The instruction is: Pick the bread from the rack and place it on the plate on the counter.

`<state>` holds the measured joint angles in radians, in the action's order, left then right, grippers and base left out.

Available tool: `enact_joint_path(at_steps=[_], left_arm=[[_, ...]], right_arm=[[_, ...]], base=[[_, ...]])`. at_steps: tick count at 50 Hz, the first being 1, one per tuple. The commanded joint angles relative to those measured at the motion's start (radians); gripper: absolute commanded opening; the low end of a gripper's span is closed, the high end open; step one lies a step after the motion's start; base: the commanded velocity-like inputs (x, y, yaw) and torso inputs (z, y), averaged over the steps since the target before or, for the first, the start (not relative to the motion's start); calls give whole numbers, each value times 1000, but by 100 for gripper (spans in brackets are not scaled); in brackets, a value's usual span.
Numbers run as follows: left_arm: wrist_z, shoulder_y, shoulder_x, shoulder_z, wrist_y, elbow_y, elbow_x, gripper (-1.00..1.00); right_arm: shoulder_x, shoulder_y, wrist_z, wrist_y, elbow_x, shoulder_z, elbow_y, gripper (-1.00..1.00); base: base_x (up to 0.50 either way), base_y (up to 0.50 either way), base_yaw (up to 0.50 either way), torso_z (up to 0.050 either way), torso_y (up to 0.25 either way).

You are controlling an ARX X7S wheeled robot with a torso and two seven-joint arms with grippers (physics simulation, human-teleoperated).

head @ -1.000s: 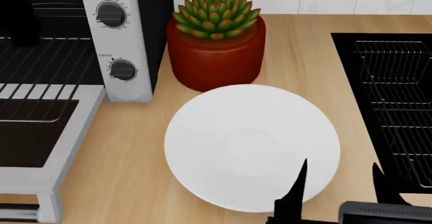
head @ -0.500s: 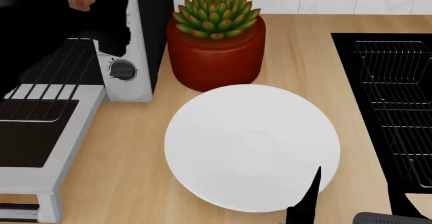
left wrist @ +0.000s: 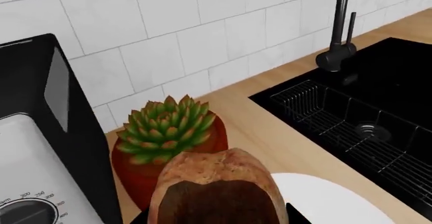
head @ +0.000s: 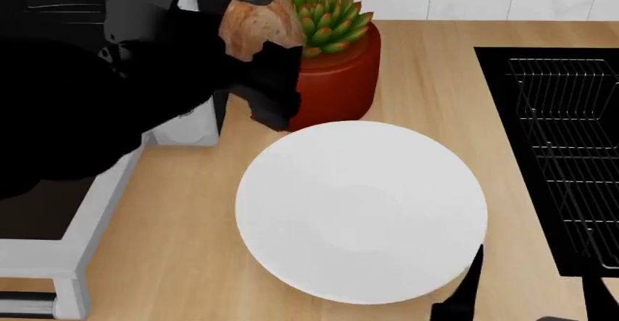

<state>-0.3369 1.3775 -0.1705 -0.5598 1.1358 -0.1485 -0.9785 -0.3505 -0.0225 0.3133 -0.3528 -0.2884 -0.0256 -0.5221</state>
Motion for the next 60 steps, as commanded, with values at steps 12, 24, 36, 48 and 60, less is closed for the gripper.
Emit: enact_joint_path(at_steps=[12, 24, 36, 48, 60], left_arm=[[83, -31, 100, -83, -76, -154, -6, -100], [129, -61, 125, -131, -142, -229, 14, -100], [160, -79, 139, -170, -189, -289, 20, -100], [188, -104, 154, -224, -244, -344, 16, -100], [218, -89, 168, -330, -337, -446, -38, -100]], right_arm=[[-12, -24, 16, -5, -11, -20, -24, 100], [-19, -26, 23, -10, -8, -19, -28, 100], [-21, -29, 26, -7, -8, -15, -26, 100], [-25, -26, 29, -9, -7, -11, -23, 100], [-28, -14, 30, -11, -10, -8, -10, 100]], base=[[0, 0, 0, 0, 0], [0, 0, 0, 0, 0], [0, 0, 0, 0, 1], [0, 0, 0, 0, 0], [0, 0, 0, 0, 0]])
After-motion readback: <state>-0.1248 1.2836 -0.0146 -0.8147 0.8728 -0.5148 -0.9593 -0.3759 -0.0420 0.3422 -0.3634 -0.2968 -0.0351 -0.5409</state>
